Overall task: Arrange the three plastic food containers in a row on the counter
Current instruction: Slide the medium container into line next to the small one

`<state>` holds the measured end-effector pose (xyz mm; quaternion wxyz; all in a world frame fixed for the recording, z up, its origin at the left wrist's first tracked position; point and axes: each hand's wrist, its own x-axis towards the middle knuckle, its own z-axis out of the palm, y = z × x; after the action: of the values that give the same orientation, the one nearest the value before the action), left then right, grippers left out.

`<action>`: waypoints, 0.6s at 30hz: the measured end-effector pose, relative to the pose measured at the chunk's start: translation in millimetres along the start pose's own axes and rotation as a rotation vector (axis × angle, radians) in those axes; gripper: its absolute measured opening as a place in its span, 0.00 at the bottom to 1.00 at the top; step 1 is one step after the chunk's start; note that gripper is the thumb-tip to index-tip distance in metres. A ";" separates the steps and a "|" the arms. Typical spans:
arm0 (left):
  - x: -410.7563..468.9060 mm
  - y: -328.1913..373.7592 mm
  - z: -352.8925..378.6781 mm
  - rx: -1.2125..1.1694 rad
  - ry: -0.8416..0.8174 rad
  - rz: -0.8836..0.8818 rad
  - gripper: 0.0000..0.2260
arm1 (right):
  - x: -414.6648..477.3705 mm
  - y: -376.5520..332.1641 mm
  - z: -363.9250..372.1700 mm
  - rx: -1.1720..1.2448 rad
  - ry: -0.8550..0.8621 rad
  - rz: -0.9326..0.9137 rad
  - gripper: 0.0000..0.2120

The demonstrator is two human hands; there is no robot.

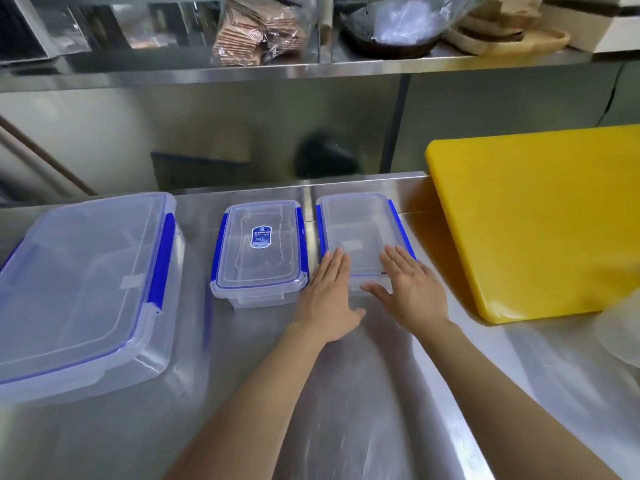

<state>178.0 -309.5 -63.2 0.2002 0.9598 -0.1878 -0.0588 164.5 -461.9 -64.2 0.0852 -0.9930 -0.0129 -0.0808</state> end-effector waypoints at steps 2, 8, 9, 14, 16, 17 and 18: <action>0.7 1.2 1.5 -0.009 -0.010 -0.008 0.41 | -2.2 3.2 -1.8 0.004 0.013 -0.011 0.33; 12.5 26.4 9.8 -0.047 -0.029 0.036 0.41 | -8.8 29.4 -12.5 0.008 0.052 0.025 0.30; 16.0 32.5 12.3 -0.052 -0.036 0.050 0.41 | -9.6 36.5 -14.8 0.005 0.048 0.036 0.30; 29.7 57.4 23.2 -0.066 -0.055 0.111 0.41 | -11.2 65.8 -26.9 -0.034 0.012 0.042 0.41; 31.4 61.3 25.8 -0.057 -0.061 0.111 0.42 | -10.0 68.9 -28.5 -0.030 0.010 0.033 0.44; 32.1 62.7 26.3 -0.040 -0.071 0.107 0.42 | -10.0 70.1 -28.7 -0.021 0.002 0.036 0.44; 32.4 63.1 25.6 -0.024 -0.079 0.100 0.42 | -10.2 70.2 -28.9 -0.013 0.012 0.033 0.45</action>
<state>181.8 -384.7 -62.2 0.2068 0.9436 -0.2428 -0.0888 152.6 -536.1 -49.5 0.0803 -0.9931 0.0048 -0.0856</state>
